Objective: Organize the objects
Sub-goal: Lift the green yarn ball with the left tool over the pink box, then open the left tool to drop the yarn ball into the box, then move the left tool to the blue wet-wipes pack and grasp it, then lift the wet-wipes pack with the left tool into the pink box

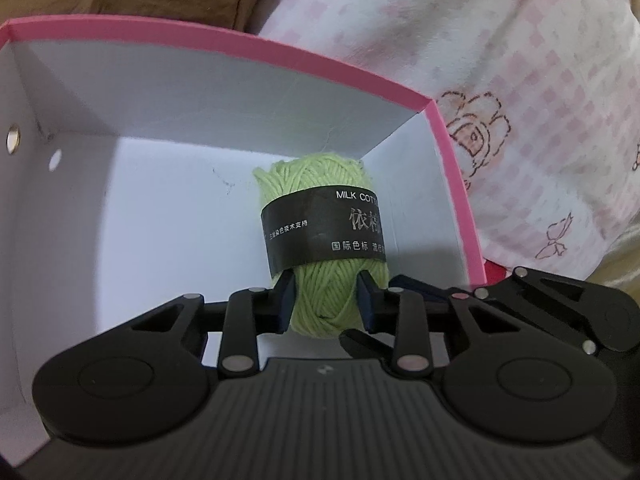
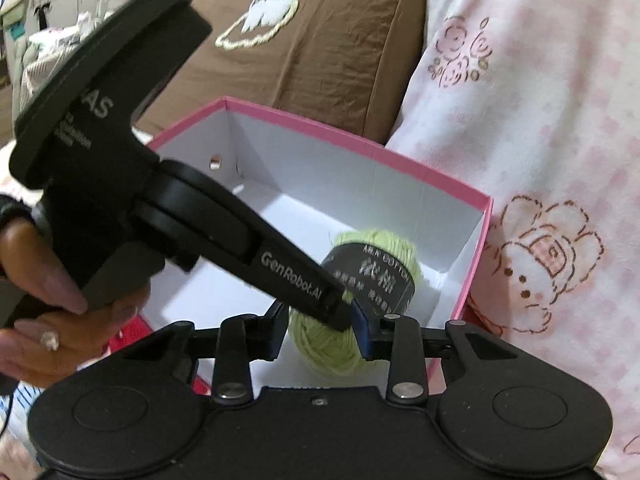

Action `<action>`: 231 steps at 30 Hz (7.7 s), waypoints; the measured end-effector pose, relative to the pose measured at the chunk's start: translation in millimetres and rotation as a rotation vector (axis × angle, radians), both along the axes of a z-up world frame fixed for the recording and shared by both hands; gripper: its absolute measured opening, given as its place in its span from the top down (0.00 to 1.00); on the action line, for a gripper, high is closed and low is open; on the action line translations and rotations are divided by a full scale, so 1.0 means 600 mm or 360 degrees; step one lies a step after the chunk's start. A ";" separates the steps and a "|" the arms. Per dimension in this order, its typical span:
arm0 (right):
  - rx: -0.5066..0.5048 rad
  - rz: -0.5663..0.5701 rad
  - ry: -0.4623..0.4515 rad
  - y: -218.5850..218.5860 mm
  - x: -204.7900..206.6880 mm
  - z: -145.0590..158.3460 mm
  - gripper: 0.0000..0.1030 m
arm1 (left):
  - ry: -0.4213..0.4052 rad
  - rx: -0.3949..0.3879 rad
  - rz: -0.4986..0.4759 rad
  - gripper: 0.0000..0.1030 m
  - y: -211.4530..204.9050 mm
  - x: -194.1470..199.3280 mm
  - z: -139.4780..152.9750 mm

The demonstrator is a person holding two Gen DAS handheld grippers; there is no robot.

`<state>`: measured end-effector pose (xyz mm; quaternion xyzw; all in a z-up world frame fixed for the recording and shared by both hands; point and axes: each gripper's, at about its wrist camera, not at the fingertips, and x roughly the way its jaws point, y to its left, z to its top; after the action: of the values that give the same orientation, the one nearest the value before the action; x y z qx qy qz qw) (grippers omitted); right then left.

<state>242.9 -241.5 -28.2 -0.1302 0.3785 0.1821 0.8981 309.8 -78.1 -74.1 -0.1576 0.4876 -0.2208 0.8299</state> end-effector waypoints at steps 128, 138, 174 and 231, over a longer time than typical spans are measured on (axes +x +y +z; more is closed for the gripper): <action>0.0309 0.0357 0.0429 0.256 -0.327 -0.035 0.10 | 0.0179 0.0496 -0.0014 0.11 0.273 -0.393 -0.008; 0.0361 0.0299 0.0444 0.265 -0.309 -0.091 0.10 | 0.0176 0.0439 0.0004 0.16 0.269 -0.388 -0.036; 0.0324 0.0018 0.0328 0.278 -0.320 -0.173 0.31 | 0.0151 0.0448 0.0155 0.59 0.248 -0.400 -0.080; 0.0581 -0.0038 0.0287 0.128 -0.311 0.076 0.35 | -0.0147 0.0216 -0.0018 0.76 0.149 -0.384 0.198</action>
<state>56.6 -164.4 17.3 0.0562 0.4195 0.2478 0.8715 79.2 11.6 44.6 -0.0879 0.4634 -0.1990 0.8590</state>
